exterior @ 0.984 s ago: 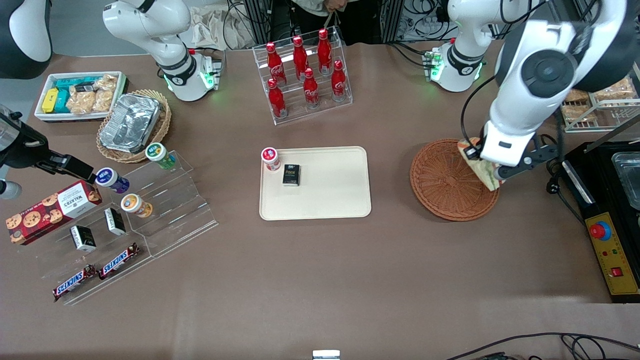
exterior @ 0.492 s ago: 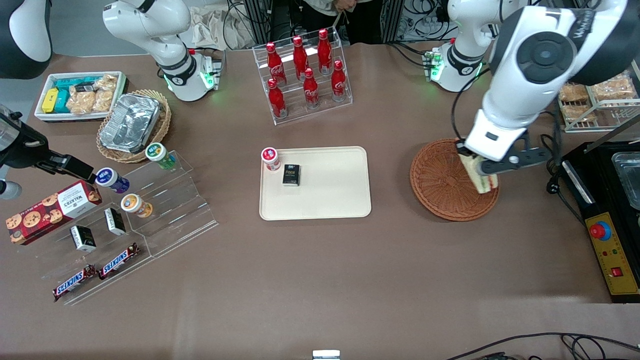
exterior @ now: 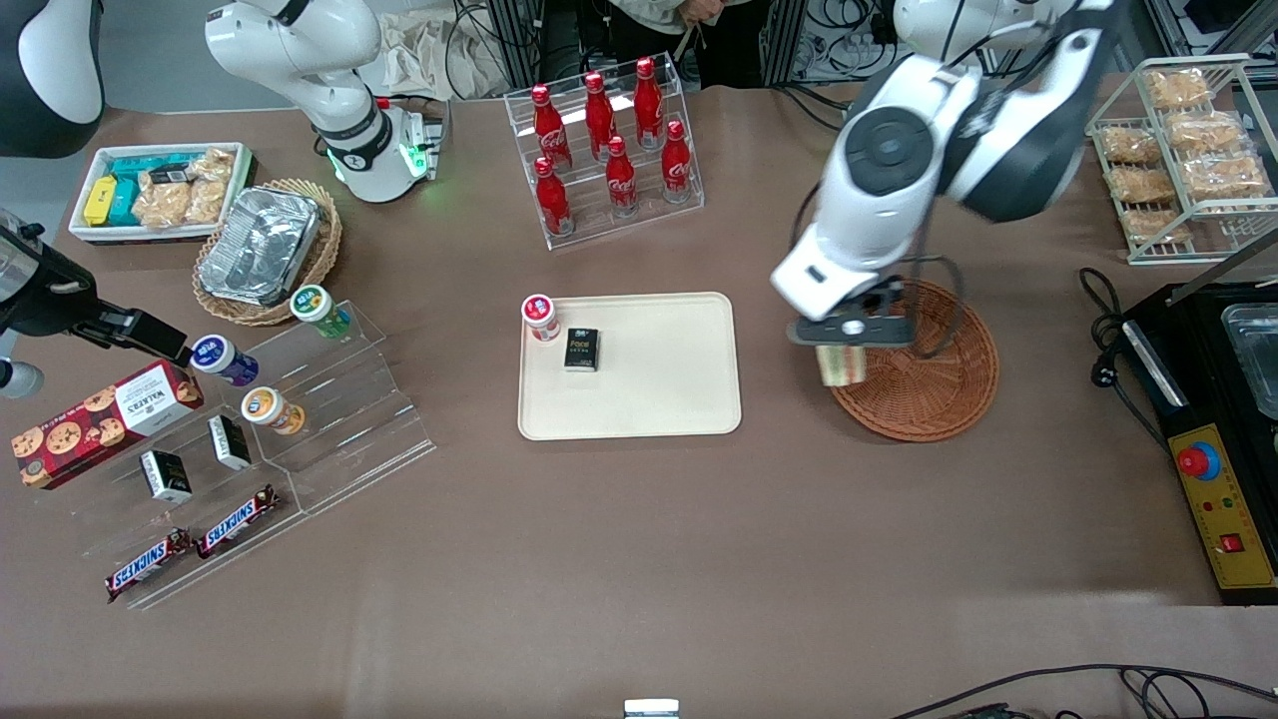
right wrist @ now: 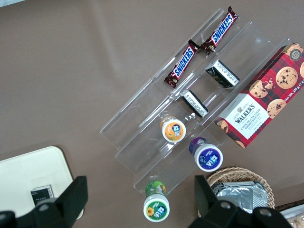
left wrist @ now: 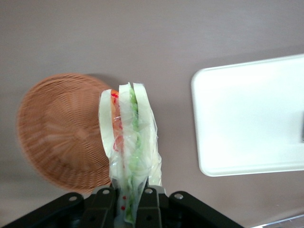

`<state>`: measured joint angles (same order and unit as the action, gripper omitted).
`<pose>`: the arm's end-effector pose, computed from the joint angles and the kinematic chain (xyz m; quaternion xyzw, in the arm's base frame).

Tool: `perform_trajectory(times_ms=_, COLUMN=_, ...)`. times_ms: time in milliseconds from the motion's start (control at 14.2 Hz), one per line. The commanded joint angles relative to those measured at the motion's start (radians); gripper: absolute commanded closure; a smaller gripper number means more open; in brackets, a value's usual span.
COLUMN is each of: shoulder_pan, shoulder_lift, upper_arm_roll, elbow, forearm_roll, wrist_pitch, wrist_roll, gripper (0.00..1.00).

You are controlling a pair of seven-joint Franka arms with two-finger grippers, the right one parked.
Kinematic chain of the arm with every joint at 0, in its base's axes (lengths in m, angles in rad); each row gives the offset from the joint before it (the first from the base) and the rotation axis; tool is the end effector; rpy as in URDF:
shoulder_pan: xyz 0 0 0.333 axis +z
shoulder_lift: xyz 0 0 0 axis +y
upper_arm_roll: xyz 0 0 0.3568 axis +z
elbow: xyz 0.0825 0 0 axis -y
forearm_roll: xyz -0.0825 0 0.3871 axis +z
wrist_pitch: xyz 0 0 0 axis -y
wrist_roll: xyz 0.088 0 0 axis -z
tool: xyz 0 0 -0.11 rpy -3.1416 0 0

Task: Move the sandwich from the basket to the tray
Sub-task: 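Carry the sandwich over the cream tray with the left gripper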

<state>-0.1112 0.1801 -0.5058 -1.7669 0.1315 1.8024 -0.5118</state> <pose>0.5092 -0.3248 0.4947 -0.9955 0.0706 0.0405 0.0486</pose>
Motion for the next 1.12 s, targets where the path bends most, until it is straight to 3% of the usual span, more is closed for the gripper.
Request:
perform_trajectory(times_ms=0, shoulder_pan=-0.071, shoulder_lift=0.103, upper_arm_roll=0.000, elbow=0.021, forearm_roll=0.014, wrist_pitch=0.078, wrist_roll=-0.037, gripper=1.00)
perform_trajectory(times_ms=211, shoulder_pan=-0.148, shoulder_lift=0.174, upper_arm_roll=0.009, elbow=-0.009, forearm_roll=0.036, wrist_pitch=0.176, wrist_roll=-0.071, gripper=1.00)
perform_trajectory(times_ms=422, shoulder_pan=-0.176, shoulder_lift=0.260, upper_arm_roll=0.007, elbow=-0.045, forearm_roll=0.128, wrist_pitch=0.293, wrist_roll=-0.163, gripper=1.00)
perform_trajectory(times_ms=633, shoulder_pan=-0.188, shoulder_lift=0.291, upper_arm_roll=0.007, elbow=-0.112, forearm_roll=0.131, wrist_pitch=0.426, wrist_roll=-0.195, gripper=1.00)
perform_trajectory(times_ms=984, shoulder_pan=-0.202, shoulder_lift=0.341, upper_arm_roll=0.009, elbow=-0.114, forearm_roll=0.134, wrist_pitch=0.466, wrist_roll=-0.243, gripper=0.98)
perform_trajectory(times_ms=1055, shoulder_pan=-0.202, shoulder_lift=0.340, upper_arm_roll=0.009, elbow=-0.114, forearm_roll=0.134, wrist_pitch=0.466, wrist_roll=-0.272, gripper=0.68)
